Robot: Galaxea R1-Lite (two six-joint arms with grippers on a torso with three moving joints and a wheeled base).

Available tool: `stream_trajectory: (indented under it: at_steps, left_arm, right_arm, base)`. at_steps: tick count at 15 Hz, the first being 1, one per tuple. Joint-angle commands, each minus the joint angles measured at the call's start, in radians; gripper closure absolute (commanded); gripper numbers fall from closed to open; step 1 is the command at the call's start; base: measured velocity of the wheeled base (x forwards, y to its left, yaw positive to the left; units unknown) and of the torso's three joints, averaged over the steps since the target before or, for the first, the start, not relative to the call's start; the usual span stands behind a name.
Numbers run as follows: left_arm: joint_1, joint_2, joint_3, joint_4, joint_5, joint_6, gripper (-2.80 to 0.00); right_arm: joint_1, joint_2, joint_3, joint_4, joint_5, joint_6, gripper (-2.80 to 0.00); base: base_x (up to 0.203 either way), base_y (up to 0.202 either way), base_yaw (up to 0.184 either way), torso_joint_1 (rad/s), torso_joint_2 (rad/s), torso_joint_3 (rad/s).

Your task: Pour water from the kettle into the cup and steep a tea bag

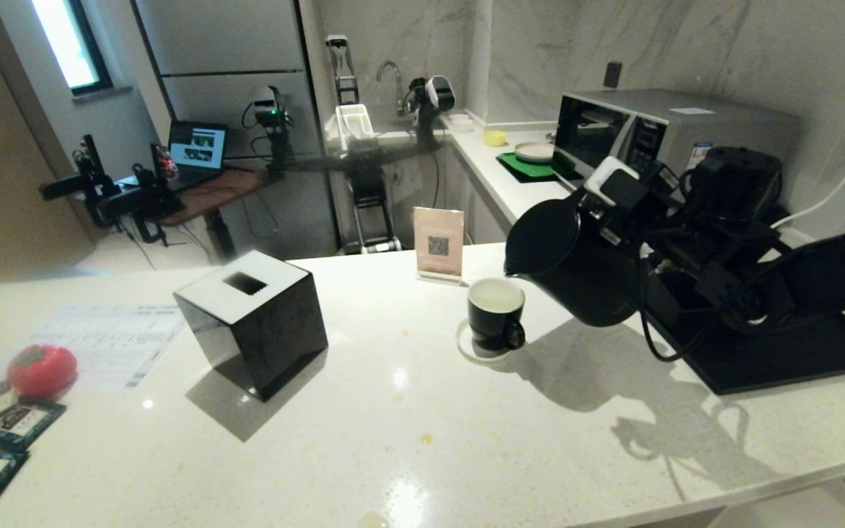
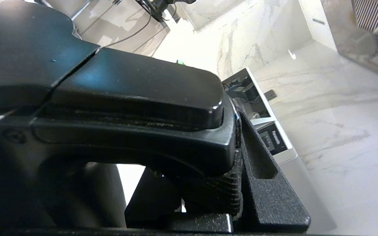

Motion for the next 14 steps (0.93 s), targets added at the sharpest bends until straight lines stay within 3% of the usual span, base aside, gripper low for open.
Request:
stream_trajectory:
  at_steps: [1, 7, 14]
  left_arm:
    - [0.000, 0.001, 0.000, 0.000, 0.000, 0.000, 0.00]
    - [0.000, 0.001, 0.000, 0.000, 0.000, 0.000, 0.00]
    - [0.000, 0.001, 0.000, 0.000, 0.000, 0.000, 0.00]
  right_arm:
    - [0.000, -0.006, -0.001, -0.005, 0.000, 0.011, 0.00]
    - [-0.001, -0.039, 0.019, -0.001, -0.015, 0.124, 0.00]
    - [-0.014, -0.155, 0.148, 0.006, -0.181, 0.402, 0.00]
  base:
    - [0.000, 0.000, 0.000, 0.000, 0.00, 0.000]
    - [0.000, 0.000, 0.000, 0.000, 0.00, 0.000]
    - [0.000, 0.000, 0.000, 0.000, 0.00, 0.000]
